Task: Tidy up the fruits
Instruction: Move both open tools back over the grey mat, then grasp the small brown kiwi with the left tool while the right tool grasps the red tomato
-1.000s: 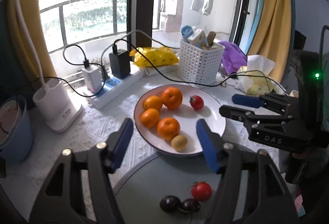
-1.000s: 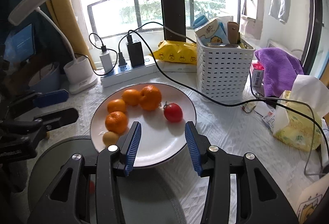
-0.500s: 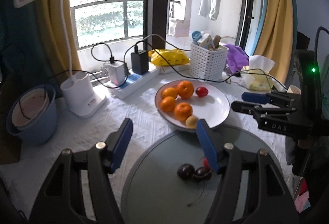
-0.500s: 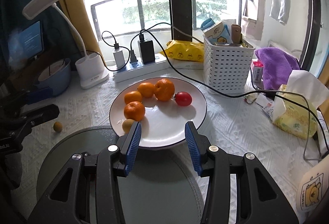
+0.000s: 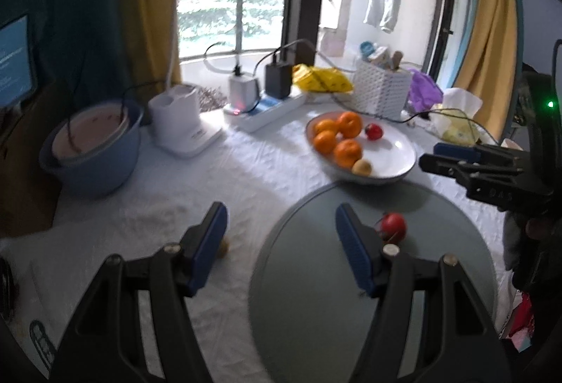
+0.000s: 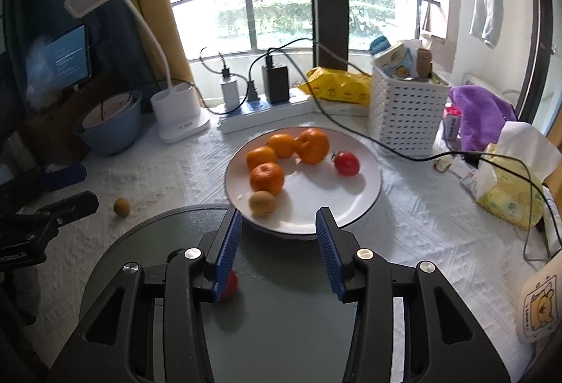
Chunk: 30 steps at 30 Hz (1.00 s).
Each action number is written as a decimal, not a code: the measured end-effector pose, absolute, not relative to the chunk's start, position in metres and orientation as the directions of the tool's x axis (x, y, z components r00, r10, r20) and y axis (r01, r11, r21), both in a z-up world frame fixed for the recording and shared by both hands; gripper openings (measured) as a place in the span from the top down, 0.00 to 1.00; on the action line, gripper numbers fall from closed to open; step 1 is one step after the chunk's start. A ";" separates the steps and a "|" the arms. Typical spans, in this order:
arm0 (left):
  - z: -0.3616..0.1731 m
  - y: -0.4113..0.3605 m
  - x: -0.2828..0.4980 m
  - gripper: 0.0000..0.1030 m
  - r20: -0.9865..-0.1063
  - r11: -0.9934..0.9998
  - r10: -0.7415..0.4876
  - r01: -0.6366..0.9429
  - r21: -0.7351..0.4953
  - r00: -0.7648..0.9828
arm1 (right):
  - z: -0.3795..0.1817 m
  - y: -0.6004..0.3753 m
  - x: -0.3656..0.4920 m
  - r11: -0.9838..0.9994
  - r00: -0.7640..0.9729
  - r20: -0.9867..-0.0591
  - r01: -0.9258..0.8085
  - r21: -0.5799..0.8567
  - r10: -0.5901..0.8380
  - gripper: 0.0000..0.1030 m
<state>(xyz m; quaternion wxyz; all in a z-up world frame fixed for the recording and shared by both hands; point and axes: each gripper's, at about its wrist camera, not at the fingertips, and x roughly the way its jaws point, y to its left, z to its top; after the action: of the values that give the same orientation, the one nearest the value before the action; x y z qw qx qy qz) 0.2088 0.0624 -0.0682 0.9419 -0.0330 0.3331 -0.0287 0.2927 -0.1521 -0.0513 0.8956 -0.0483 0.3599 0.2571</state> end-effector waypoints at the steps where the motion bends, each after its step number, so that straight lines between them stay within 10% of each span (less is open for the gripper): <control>1: -0.071 0.066 0.207 0.36 -0.631 0.996 -0.072 0.025 -0.083 0.772 | -0.053 -0.150 0.292 0.862 0.605 -0.673 -0.498 0.099 0.427 0.55; 30: -0.130 0.117 0.237 0.36 -0.733 0.981 -0.009 -0.136 -0.138 0.680 | -0.101 -0.128 0.281 0.827 0.466 -0.757 -0.535 0.171 0.458 0.55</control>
<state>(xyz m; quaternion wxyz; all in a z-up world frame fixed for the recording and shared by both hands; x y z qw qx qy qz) 0.2370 0.1171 -0.1299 0.9121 -0.0908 0.3984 0.0348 0.2815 -0.1276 -0.1009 0.8549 -0.0450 0.4276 0.2903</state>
